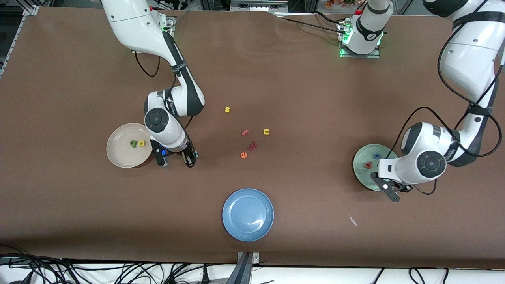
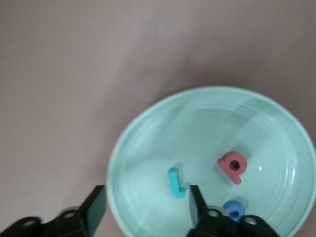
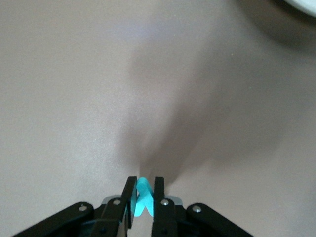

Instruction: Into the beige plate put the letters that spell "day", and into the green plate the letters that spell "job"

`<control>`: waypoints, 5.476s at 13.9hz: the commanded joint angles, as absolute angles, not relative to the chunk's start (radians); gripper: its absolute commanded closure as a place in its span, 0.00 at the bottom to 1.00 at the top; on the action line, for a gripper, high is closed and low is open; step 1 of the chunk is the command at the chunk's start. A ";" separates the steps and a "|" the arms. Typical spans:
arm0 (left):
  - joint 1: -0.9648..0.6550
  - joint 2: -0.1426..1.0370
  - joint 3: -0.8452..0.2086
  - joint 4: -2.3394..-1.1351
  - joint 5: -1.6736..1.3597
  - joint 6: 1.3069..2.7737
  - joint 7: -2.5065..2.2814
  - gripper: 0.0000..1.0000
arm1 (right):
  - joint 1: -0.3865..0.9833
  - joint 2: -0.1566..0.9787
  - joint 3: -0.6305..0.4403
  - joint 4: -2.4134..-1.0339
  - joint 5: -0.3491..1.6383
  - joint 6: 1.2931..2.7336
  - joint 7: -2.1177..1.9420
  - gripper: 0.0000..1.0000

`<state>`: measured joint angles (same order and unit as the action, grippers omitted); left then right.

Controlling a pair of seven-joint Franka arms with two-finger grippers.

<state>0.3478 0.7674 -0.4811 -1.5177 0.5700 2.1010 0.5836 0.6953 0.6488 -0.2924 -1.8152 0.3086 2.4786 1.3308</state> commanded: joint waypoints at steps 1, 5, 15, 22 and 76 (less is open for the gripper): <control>0.356 0.654 -0.543 -1.531 0.575 2.077 0.606 0.00 | 0.703 0.617 -0.311 -1.821 0.293 2.436 1.284 1.00; 0.354 0.626 -0.568 -1.430 0.543 2.079 0.624 0.00 | 0.699 0.583 -0.357 -1.819 0.296 2.364 1.157 1.00; 0.362 0.554 -0.563 -1.278 0.341 1.967 0.351 0.00 | 0.696 0.487 -0.580 -1.886 0.308 2.066 0.551 1.00; 0.364 0.453 -0.560 -1.258 0.199 1.637 0.071 0.00 | 0.686 0.462 -0.657 -2.066 0.308 2.264 0.304 1.00; 0.072 -0.074 -0.040 -1.695 -0.041 1.641 0.118 0.00 | 0.129 -0.012 -0.083 -1.687 0.005 1.678 0.071 0.00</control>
<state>0.0737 -0.0738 -0.0423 -1.7063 -0.0320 1.6401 0.0963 0.1313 0.0030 -0.0903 -1.6855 -0.0153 1.6556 0.0730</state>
